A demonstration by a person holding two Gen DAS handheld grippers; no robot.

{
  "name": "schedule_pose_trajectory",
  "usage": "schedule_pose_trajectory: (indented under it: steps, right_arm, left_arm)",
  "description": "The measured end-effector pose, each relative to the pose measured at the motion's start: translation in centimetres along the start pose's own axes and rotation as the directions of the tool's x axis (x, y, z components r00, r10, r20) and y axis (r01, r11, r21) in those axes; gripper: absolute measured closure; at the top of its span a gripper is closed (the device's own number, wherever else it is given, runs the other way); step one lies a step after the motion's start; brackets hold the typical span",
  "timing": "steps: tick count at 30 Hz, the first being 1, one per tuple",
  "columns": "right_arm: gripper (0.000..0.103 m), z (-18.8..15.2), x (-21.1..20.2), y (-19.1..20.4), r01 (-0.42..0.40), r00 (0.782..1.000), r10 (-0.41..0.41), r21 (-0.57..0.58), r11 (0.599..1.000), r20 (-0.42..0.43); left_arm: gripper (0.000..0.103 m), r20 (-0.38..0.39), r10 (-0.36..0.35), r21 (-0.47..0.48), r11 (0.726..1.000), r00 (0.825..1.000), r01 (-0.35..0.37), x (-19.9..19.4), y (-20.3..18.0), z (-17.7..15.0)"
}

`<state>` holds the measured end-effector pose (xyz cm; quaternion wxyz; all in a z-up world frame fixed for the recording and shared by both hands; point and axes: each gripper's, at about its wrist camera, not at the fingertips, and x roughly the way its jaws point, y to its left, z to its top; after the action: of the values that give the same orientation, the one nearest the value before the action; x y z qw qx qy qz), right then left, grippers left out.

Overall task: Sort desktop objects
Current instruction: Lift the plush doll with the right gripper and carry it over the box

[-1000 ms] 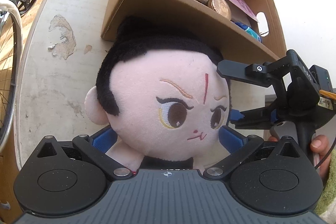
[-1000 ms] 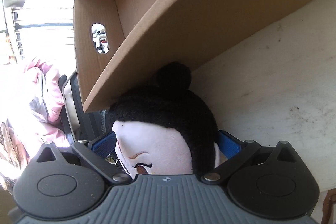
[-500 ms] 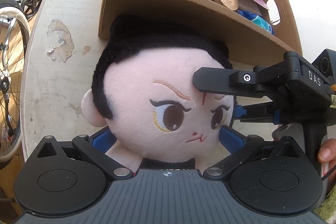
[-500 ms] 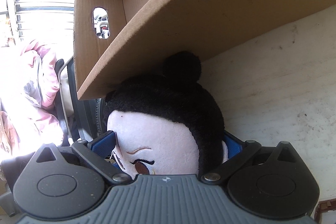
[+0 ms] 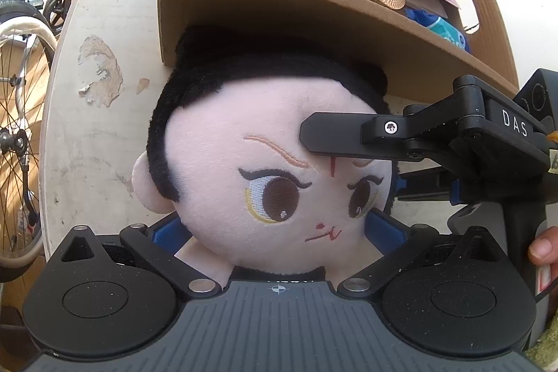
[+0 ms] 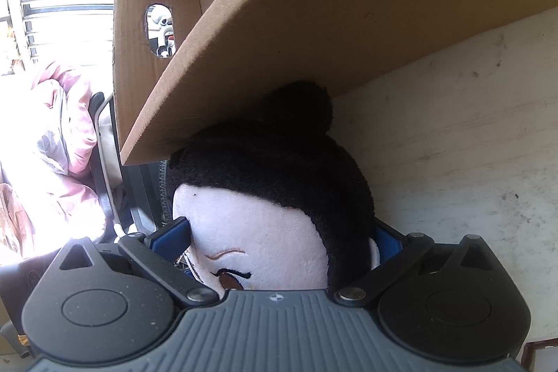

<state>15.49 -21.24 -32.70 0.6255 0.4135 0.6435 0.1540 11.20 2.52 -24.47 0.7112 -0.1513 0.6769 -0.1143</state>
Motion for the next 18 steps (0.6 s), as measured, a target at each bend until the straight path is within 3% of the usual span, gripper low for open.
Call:
schedule_pose_trajectory:
  steps: [18]
  right_arm:
    - [0.0,-0.68,-0.54,0.68,0.001,1.0,-0.001,-0.01,1.0,-0.01]
  left_arm:
    - [0.0,-0.022,0.02,0.017,1.0,1.0,-0.02,-0.07,-0.8,-0.01]
